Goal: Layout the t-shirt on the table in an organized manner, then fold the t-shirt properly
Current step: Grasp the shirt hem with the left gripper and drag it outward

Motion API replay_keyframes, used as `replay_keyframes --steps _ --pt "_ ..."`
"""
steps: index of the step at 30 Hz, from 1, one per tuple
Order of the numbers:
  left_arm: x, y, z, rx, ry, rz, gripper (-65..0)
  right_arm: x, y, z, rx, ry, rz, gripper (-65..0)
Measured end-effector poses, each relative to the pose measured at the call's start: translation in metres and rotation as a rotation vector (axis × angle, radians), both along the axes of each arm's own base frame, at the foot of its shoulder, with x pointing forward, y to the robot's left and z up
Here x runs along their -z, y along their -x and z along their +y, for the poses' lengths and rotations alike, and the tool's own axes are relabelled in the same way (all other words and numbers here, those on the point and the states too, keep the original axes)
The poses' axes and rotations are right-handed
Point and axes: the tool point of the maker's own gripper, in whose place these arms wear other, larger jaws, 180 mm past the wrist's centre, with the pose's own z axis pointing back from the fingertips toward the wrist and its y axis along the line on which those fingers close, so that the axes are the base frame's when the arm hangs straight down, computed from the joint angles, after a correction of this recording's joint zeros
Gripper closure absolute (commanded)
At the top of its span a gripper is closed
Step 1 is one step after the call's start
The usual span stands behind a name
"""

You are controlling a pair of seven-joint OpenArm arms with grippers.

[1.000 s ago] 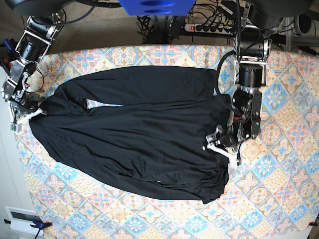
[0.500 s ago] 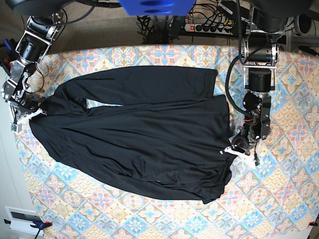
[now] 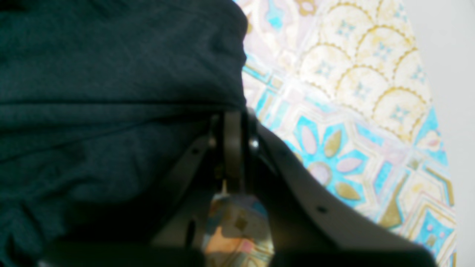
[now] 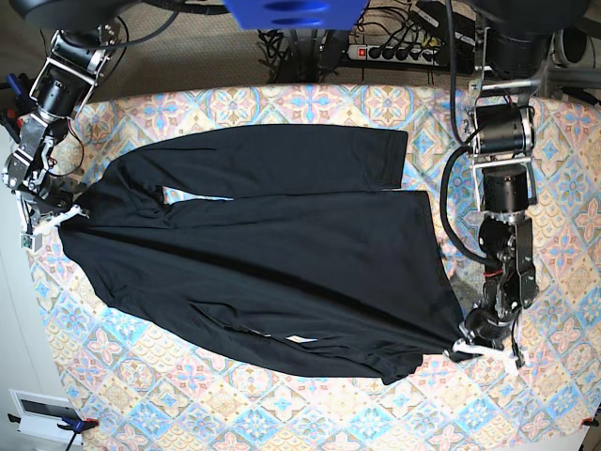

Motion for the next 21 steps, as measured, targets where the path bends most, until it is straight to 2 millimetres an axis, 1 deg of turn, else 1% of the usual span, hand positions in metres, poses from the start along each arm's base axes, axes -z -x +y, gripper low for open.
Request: replay_keyframes --steps 1,2,5,7,9,11,13,17,19,21 --pt "-0.005 -0.006 0.0 -0.007 -0.014 -0.02 0.0 0.0 0.001 -0.001 0.001 0.002 0.002 0.0" --pt "-0.003 -0.01 -0.001 -0.014 -0.021 -0.017 0.0 0.0 0.001 0.0 0.0 -0.001 0.0 0.0" --pt "0.013 -0.017 -0.004 -0.029 -0.017 0.031 0.0 0.001 0.002 0.0 0.0 0.001 0.007 0.0" --pt "0.02 -0.018 0.0 -0.052 -0.023 0.034 0.0 0.001 0.002 0.0 0.0 0.0 0.006 0.0" --pt "0.021 -0.019 0.007 -0.077 -0.034 0.019 -0.1 0.001 0.002 0.0 0.0 0.0 0.005 0.0" --pt "0.015 -0.024 0.013 -0.101 -0.047 -0.01 -2.0 0.001 0.002 0.0 -0.001 0.0 0.007 0.0" --pt "0.005 -0.029 0.016 -0.112 -0.059 -0.051 -5.8 0.001 0.001 0.001 -0.002 -0.003 0.004 0.0" --pt "-0.023 -0.041 0.025 -0.121 -0.137 -0.107 -16.7 0.001 0.003 -0.001 0.002 0.003 0.009 0.0" --pt "-0.04 -0.05 0.024 -0.103 -0.187 -0.131 -22.8 0.001 0.002 -0.002 0.004 0.003 0.006 0.0" --pt "-0.053 -0.056 0.02 -0.079 -0.228 -0.155 -28.5 0.001 0.002 0.0 0.0 0.001 0.006 0.0"
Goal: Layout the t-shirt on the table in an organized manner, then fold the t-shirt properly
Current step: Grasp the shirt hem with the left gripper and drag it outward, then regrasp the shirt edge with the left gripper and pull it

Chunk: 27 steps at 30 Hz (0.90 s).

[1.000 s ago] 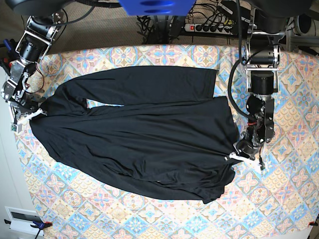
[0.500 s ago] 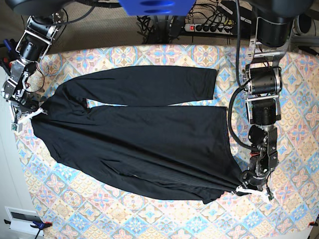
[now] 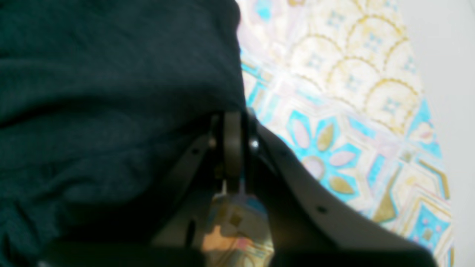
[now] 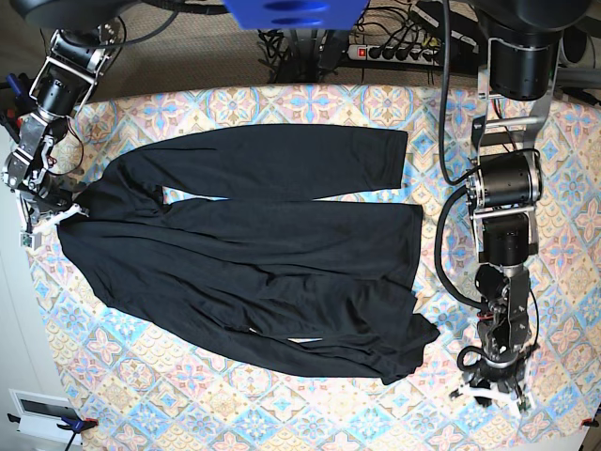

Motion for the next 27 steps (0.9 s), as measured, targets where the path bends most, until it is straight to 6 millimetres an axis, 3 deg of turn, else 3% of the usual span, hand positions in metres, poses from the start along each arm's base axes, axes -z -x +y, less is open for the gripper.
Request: replay_keyframes --steps 4,8,12,15,20,24,27 --pt "-0.013 -0.01 -0.017 0.058 -0.052 -0.007 -35.2 0.004 -0.002 0.006 -0.035 0.021 0.028 0.0" --pt "0.007 -0.002 -0.036 0.107 0.006 0.101 -33.4 0.008 -0.005 0.019 -0.073 0.014 0.036 0.0" --pt "0.042 0.039 -0.06 0.197 0.11 0.186 -30.5 0.007 -0.005 0.016 -0.072 0.021 0.036 0.0" --pt "0.067 0.079 -0.069 0.245 0.131 0.249 -29.6 0.006 -0.004 0.014 -0.068 0.027 0.037 0.0" --pt "0.099 0.128 -0.084 0.294 0.142 0.309 -29.5 0.008 -0.006 0.019 -0.074 0.015 0.034 0.0" --pt "0.136 0.17 -0.077 0.25 0.199 0.398 -29.5 0.006 -0.005 0.016 -0.072 0.02 0.035 0.0" --pt "0.144 0.183 -0.075 0.251 0.185 0.417 -29.5 0.006 -0.006 0.016 -0.071 0.021 0.035 0.0"
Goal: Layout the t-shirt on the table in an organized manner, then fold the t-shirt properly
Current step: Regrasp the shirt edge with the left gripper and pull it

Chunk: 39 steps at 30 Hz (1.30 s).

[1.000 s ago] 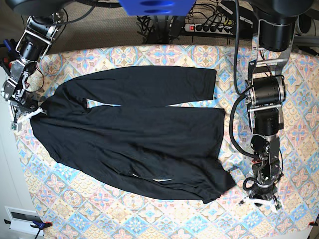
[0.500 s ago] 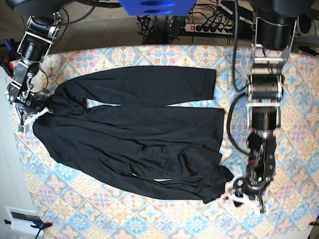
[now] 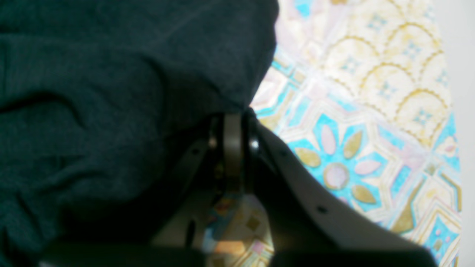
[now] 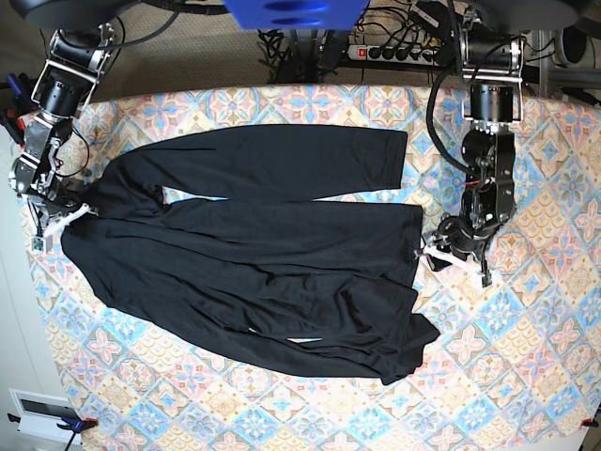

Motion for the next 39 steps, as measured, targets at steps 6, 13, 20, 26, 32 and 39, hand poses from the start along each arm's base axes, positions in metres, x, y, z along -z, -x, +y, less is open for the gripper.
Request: replay_keyframes --steps 6,13,20,26,32,39 --pt "0.005 -0.002 -0.011 0.002 0.03 -0.002 -26.7 -0.001 0.0 -0.001 0.001 0.001 -0.002 0.0" --pt "0.026 -0.017 -0.039 -0.006 0.108 0.065 -10.9 0.001 0.0 0.001 -0.004 0.0 0.002 0.0" --pt "0.02 -0.032 -0.044 -0.015 0.126 0.064 0.0 0.001 0.0 0.001 -0.004 -0.001 0.002 0.0" --pt "-0.039 -0.082 -0.043 -0.01 0.134 -0.069 0.0 0.001 0.001 0.001 -0.004 -0.002 0.002 0.0" --pt "-0.078 -0.114 -0.04 -0.014 0.134 -0.14 0.0 0.001 0.0 0.001 -0.003 -0.002 0.001 0.0" --pt "-0.047 -0.121 -0.022 -0.096 0.116 -0.111 -0.8 0.001 0.0 0.001 -0.003 -0.002 0.001 0.0"
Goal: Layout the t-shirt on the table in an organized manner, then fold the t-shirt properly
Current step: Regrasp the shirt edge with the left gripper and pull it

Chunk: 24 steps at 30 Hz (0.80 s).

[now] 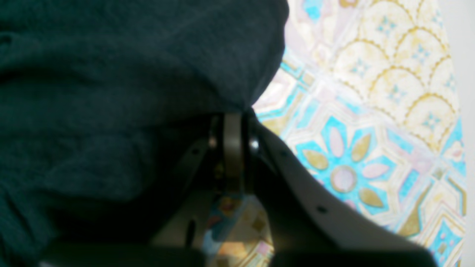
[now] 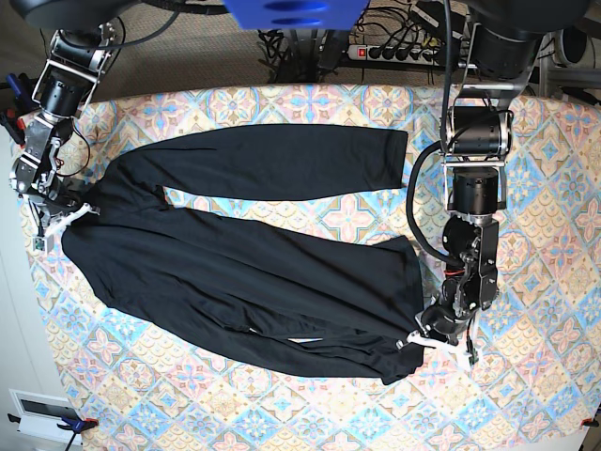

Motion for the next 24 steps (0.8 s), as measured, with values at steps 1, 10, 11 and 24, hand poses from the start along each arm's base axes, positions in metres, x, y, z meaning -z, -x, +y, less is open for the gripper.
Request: replay_keyframes --steps 1,10,11,24 --pt "0.005 0.002 0.001 -0.006 0.001 0.013 -2.0 0.0 0.0 0.0 0.0 0.0 0.0 0.0" --pt "0.026 0.026 0.046 -0.198 -0.031 0.101 -14.8 0.0 0.0 0.0 0.0 0.002 0.002 0.0" --pt "0.025 0.032 0.051 -0.197 -0.04 0.103 -14.7 0.0 0.001 0.0 0.001 0.001 0.003 0.0" --pt "0.043 0.116 0.009 -0.041 0.109 0.18 -14.9 -0.001 -0.001 0.0 0.0 0.0 -0.002 0.0"
